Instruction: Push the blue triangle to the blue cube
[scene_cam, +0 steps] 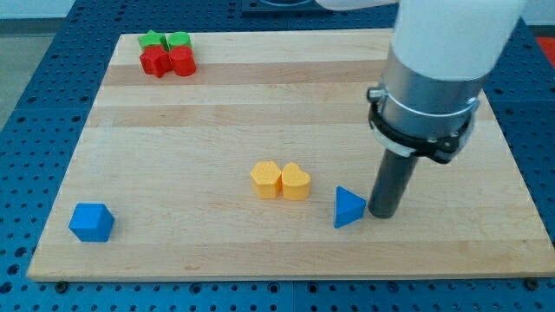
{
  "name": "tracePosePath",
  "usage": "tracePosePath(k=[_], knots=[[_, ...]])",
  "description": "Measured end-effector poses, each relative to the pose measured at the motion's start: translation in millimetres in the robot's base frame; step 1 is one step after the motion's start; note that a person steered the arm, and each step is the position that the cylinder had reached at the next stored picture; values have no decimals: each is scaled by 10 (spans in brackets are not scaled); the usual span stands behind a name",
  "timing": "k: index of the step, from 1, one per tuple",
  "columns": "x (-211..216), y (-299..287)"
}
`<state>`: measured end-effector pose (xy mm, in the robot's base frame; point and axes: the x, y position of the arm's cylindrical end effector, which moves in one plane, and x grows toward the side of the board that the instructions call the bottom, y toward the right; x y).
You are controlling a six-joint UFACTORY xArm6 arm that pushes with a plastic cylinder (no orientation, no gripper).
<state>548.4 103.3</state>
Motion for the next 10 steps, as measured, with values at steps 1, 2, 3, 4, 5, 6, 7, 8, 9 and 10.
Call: tracePosePath(k=[1,2,3,4,5,6,7,8,9,10], knots=[[24,-169],[55,-299],[70,-514],[171,-658],[255,-793],[261,-992],[263,-1242],[274,-1457],[315,-1651],[365,-1804]])
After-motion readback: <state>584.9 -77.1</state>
